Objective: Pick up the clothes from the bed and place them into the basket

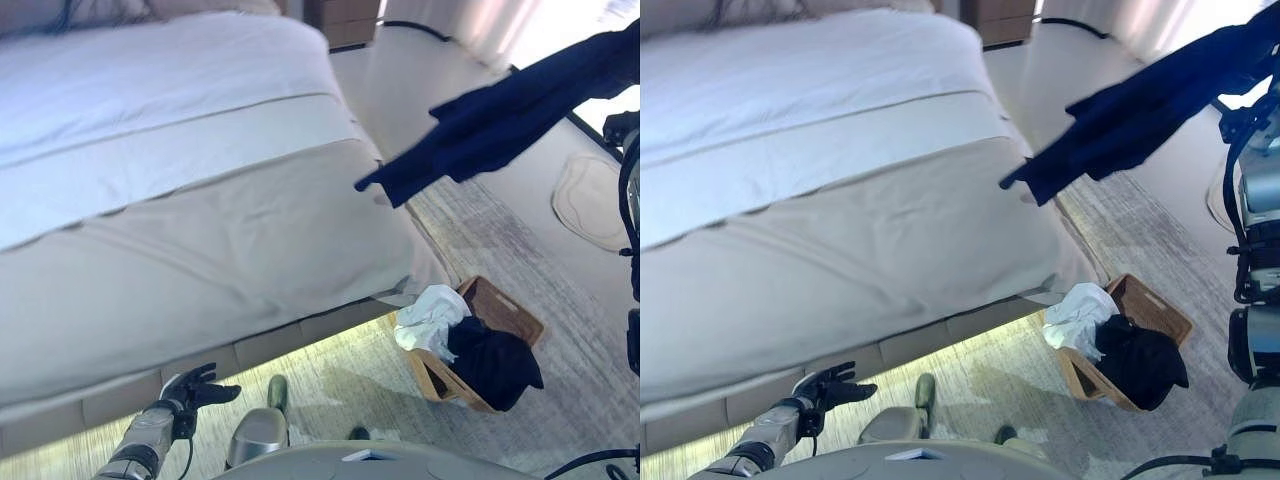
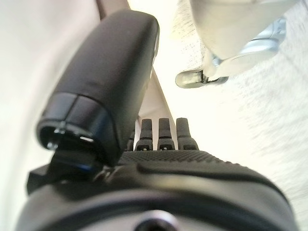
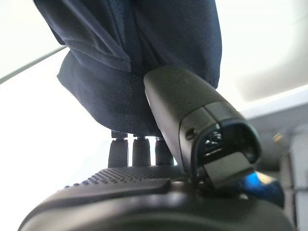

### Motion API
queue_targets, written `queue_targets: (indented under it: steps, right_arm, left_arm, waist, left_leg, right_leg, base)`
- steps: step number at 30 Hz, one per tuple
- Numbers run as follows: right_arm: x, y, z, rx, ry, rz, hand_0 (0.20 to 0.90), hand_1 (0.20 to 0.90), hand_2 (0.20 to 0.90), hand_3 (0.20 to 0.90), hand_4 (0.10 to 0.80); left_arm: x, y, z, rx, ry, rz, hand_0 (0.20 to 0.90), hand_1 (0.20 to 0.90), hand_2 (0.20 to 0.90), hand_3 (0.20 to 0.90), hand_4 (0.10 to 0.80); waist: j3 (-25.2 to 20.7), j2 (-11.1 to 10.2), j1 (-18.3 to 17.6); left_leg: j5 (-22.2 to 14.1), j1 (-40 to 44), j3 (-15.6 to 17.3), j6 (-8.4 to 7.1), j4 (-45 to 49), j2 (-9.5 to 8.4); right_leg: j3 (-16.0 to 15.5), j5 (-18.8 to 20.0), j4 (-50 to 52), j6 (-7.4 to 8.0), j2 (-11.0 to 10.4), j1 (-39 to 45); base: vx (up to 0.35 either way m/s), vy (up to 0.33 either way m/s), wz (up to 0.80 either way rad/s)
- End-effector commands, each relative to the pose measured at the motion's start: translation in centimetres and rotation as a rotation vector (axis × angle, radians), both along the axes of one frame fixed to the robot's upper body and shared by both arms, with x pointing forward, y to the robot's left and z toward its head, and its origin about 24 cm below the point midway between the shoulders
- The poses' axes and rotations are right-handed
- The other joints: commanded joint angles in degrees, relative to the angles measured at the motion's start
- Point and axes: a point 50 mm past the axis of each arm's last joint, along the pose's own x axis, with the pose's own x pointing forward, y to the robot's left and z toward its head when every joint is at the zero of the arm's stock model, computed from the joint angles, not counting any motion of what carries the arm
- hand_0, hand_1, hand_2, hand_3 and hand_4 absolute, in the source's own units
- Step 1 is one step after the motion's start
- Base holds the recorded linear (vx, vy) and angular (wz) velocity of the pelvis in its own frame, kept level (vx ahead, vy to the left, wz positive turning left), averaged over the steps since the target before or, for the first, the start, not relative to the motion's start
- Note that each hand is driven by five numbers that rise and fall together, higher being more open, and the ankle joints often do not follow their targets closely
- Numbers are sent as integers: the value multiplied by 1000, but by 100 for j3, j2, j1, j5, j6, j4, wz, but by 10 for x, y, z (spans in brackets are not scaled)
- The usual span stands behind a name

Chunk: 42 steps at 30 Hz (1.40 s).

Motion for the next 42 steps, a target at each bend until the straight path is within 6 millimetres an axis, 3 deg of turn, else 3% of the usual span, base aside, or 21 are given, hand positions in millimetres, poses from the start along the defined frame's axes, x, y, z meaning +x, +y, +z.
queue_targets:
  steps: [1,9,17,20,25,28,32,40,41,42]
  right_arm:
    - [-25,6,52,-176,-182,46,300,300,300,200,100]
    - [-19,-17,3,-121,68,28,300,300,300,200,100]
    - [-20,-38,-46,-40,245,-71,300,300,300,200,100]
    - [-19,-41,-55,-20,275,-112,300,300,300,200,100]
    - [-7,-41,-49,43,216,-201,300,300,300,200,100]
    - [-8,-43,-56,78,201,-231,300,300,300,200,100]
    - [-12,-46,-62,97,167,-258,300,300,300,200,100]
    - [-8,-37,-52,87,95,-264,300,300,300,200,100]
    - [-8,-38,-53,88,99,-270,425,425,425,345,245]
    - [-8,-38,-55,90,104,-277,900,900,900,900,800]
  left_arm:
    - [-12,8,-3,55,106,-103,900,900,900,900,800]
    - [4,-1,1,37,78,-209,900,900,900,900,800]
    - [12,-11,3,28,54,-311,900,900,900,900,800]
    - [15,-13,4,31,46,-328,900,900,900,900,800]
    - [57,-21,21,47,-87,-325,900,900,900,900,800]
    - [67,-25,26,46,-136,-316,900,900,900,900,800]
    - [70,-27,29,35,-159,-308,900,900,900,900,800]
    - [79,-30,35,22,-198,-317,900,900,900,900,800]
    - [79,-30,35,21,-199,-318,900,900,900,900,800]
    - [80,-30,36,20,-202,-318,900,900,900,900,800]
  waist:
    - [-729,-129,22]
    - [-661,-54,-340]
    - [-560,46,-405]
    - [-474,108,-388]
    - [179,349,-408]
    - [448,438,-438]
    - [610,519,-448]
    - [769,547,-426]
    - [772,540,-426]
    - [775,534,-422]
  left_leg:
    - [-941,354,41,-7,36,-10]
    - [-1177,530,478,55,279,40]
    - [-1201,609,531,33,277,93]
    - [-1182,476,504,6,319,116]
    - [-1047,-339,393,-48,535,189]
    - [-968,-534,326,-62,568,204]
    - [-916,-579,277,-91,547,212]
    - [-835,-740,246,-156,538,219]
    - [-833,-746,247,-158,542,216]
    - [-829,-752,251,-162,542,217]
  right_leg:
    - [-282,244,107,-86,122,-476]
    - [50,228,183,-144,154,-521]
    - [167,318,23,-142,216,-485]
    - [183,349,1,-150,226,-615]
    - [230,388,144,-232,253,-1354]
    - [273,420,163,-277,290,-1506]
    - [250,441,134,-294,297,-1538]
    - [165,479,96,-287,287,-1668]
    - [163,485,89,-286,287,-1673]
    - [156,497,79,-283,287,-1681]
  base:
    - [7,-74,-36]
    - [32,-86,-35]
    - [64,-139,-15]
    - [-27,-147,-5]
    - [-292,-132,-13]
    - [-159,-82,-6]
    - [-23,-56,-2]
    - [-57,-19,0]
    - [-49,-4,0]
    - [-48,-3,0]
